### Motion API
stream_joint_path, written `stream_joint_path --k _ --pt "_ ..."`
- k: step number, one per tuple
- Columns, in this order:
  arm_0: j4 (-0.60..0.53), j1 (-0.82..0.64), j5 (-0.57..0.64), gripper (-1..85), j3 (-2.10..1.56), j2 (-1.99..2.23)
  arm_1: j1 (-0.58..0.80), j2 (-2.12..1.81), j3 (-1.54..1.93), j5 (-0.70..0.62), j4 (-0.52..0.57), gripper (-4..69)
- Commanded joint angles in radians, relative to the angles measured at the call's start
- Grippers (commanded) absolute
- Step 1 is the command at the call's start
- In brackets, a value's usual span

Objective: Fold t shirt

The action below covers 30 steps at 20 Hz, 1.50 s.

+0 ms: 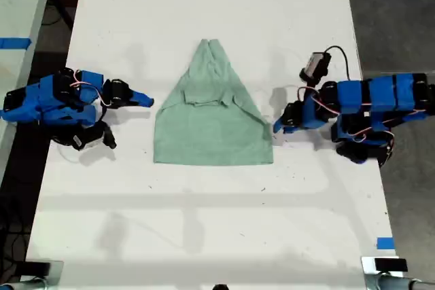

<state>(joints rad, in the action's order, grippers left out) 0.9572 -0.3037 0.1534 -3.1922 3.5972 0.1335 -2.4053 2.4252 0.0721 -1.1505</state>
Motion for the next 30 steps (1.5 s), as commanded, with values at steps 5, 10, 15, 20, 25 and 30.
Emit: stream_joint_path --k 5,10,15,20,25,30 --pt "-0.006 0.002 0.008 -0.2 0.006 0.008 -0.026 0.325 -0.196 -0.021 0.118 30.1" --pt "-0.006 0.006 0.005 -0.2 0.006 0.008 0.012 0.491 -0.172 -0.052 0.176 2.1" --pt "-0.006 0.002 0.008 -0.2 0.005 0.008 0.023 0.511 -0.503 -0.083 -0.114 1.5" --pt "-0.005 0.002 0.006 -0.2 0.005 0.008 -0.092 1.008 -1.390 -0.190 -0.413 1.3" --pt "-0.003 0.003 0.006 -0.2 0.005 0.008 -0.137 1.158 -1.499 -0.218 -0.290 1.2" --pt "-0.003 0.002 0.008 -0.2 0.006 0.008 -0.130 1.117 -1.499 -0.201 -0.235 25.5"
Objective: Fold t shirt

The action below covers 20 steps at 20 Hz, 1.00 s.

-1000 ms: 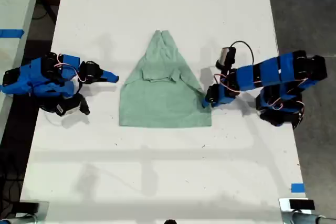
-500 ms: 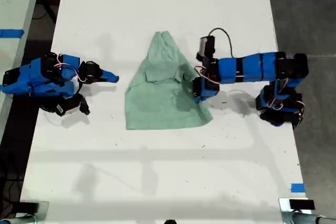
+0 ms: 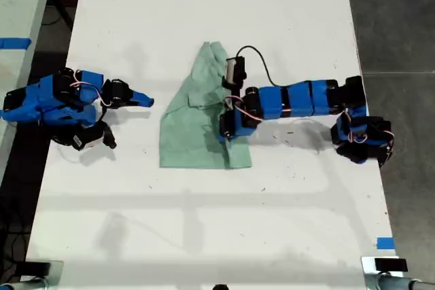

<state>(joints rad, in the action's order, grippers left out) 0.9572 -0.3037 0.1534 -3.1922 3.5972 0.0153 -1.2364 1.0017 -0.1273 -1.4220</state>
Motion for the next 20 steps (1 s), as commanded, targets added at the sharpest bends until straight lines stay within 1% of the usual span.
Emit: stream_joint_path --k 1,3,4,5,6,7,13,15,16,17,20 --pt "-0.003 0.002 0.008 -0.2 0.006 0.008 -0.006 -0.057 -0.075 0.000 0.032 28.0" --pt "-0.003 0.005 0.008 -0.2 0.006 0.008 0.006 -0.092 -0.023 0.006 -0.008 27.0" --pt "-0.003 0.005 0.008 -0.2 0.006 0.008 0.017 -0.146 0.058 0.015 -0.041 21.2" --pt "-0.003 0.006 0.008 -0.2 0.006 0.008 0.032 -0.213 0.167 0.021 -0.075 10.8" --pt "-0.005 0.008 0.008 -0.2 0.006 0.008 0.049 -0.299 0.299 0.040 -0.097 2.1" --pt "-0.006 0.009 0.008 -0.2 0.005 0.008 0.057 -0.405 0.459 0.075 -0.086 2.2" --pt "-0.009 0.011 0.008 -0.2 0.005 0.008 0.067 -1.114 1.284 0.199 0.170 2.1" --pt "-0.009 0.011 0.008 -0.2 0.005 0.008 0.107 -1.353 1.517 0.207 0.244 2.1" --pt "-0.009 0.011 0.008 -0.2 0.005 0.008 0.126 -1.466 1.609 0.192 0.262 2.1" --pt "-0.011 0.011 0.008 -0.2 0.005 0.008 0.144 -1.574 1.675 0.173 0.247 2.1" --pt "-0.012 0.011 0.008 -0.2 0.003 0.008 0.163 -1.974 1.855 0.153 0.124 2.1"
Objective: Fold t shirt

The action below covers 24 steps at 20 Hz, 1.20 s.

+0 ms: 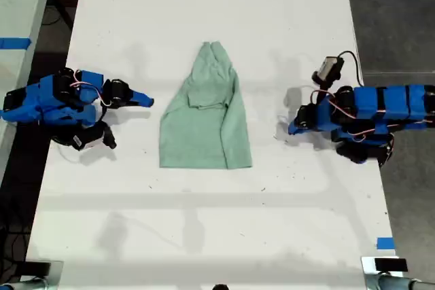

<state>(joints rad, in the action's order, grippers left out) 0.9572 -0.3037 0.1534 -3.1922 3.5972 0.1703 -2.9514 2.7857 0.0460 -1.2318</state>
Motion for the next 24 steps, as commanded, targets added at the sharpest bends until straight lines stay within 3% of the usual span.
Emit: stream_joint_path --k 1,6,24 --pt "-0.012 0.011 0.008 -0.2 0.003 0.008 0.008 -0.437 0.156 0.002 -0.141 2.1" --pt "-0.017 0.017 0.008 -0.2 0.002 0.008 -0.035 -0.558 0.235 0.080 -0.161 1.9" --pt "-0.020 0.015 0.003 -0.2 -0.002 0.008 -0.089 -0.558 0.242 0.101 -0.152 1.8"
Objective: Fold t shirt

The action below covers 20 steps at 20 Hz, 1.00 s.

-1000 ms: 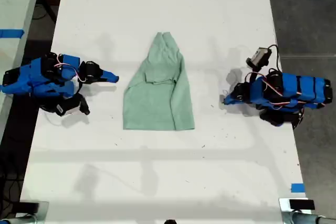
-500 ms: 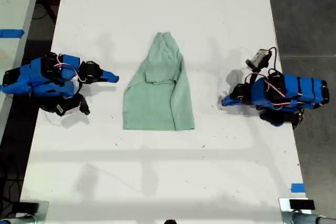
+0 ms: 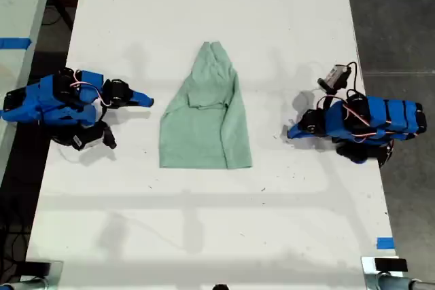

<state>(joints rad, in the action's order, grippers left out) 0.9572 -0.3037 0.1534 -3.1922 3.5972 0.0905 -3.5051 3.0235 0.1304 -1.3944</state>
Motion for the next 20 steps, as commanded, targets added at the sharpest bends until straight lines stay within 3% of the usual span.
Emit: stream_joint_path --k 1,20 --pt "-0.020 0.015 0.003 -0.2 -0.002 0.008 -0.009 -0.005 0.005 0.011 0.014 1.8" --pt "-0.023 0.009 0.011 -0.2 0.000 0.008 -0.015 -0.005 0.014 -0.017 0.026 0.1"
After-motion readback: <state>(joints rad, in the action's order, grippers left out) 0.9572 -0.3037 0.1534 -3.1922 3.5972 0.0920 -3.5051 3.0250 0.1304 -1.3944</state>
